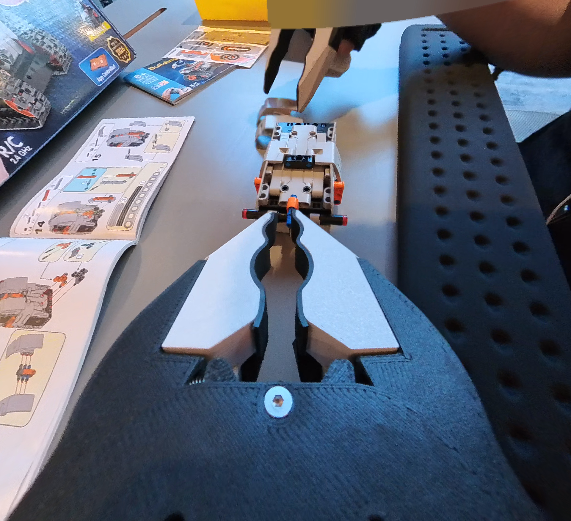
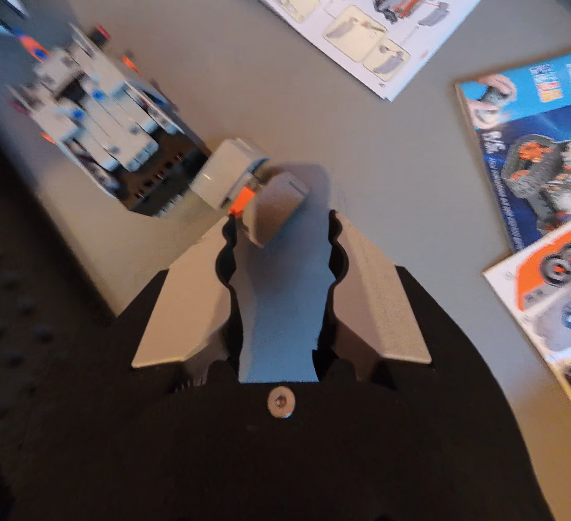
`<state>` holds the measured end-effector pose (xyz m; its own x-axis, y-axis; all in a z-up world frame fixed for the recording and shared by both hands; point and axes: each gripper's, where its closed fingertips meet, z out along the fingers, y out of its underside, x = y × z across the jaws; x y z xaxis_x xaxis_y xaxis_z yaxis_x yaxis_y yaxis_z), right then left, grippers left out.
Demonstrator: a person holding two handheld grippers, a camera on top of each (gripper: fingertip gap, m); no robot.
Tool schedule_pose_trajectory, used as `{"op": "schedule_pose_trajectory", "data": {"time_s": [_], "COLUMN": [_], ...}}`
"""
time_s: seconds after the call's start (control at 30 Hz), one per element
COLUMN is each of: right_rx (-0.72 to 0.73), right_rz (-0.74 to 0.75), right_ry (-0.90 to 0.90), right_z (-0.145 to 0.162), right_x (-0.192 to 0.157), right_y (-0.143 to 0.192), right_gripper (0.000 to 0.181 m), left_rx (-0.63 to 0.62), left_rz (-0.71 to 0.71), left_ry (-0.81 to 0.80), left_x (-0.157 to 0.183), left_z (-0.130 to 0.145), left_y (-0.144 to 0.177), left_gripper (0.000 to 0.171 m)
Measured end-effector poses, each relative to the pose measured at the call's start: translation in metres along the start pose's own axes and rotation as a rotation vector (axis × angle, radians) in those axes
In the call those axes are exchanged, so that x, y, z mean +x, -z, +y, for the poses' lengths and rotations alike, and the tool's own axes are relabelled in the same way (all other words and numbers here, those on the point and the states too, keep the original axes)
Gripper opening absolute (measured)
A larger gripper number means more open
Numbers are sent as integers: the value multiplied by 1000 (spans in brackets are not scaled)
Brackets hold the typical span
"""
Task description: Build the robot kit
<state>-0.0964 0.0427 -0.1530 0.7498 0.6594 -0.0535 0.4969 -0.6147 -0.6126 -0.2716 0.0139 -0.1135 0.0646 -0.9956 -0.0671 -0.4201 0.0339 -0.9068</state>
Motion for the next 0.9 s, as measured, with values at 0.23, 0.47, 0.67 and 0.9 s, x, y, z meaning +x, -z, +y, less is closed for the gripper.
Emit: {"op": "schedule_pose_trajectory", "data": {"time_s": [0.23, 0.47, 0.67, 0.9], "right_rx": [195, -18, -58, 55], "right_rz": [-30, -4, -60, -33], "right_ry": [-19, 337, 333, 450], "right_z": [-29, -5, -4, -59], "right_x": [4, 4, 0, -36], "right_y": [21, -6, -4, 36], "right_gripper": [61, 83, 66, 66], "left_rx": [8, 41, 37, 28], "left_rz": [11, 10, 19, 58], "left_ry": [0, 22, 40, 73], "left_x": [2, -1, -1, 3], "left_z": [-1, -4, -2, 0], "left_y": [1, 6, 7, 3], "left_gripper": [3, 3, 3, 13]}}
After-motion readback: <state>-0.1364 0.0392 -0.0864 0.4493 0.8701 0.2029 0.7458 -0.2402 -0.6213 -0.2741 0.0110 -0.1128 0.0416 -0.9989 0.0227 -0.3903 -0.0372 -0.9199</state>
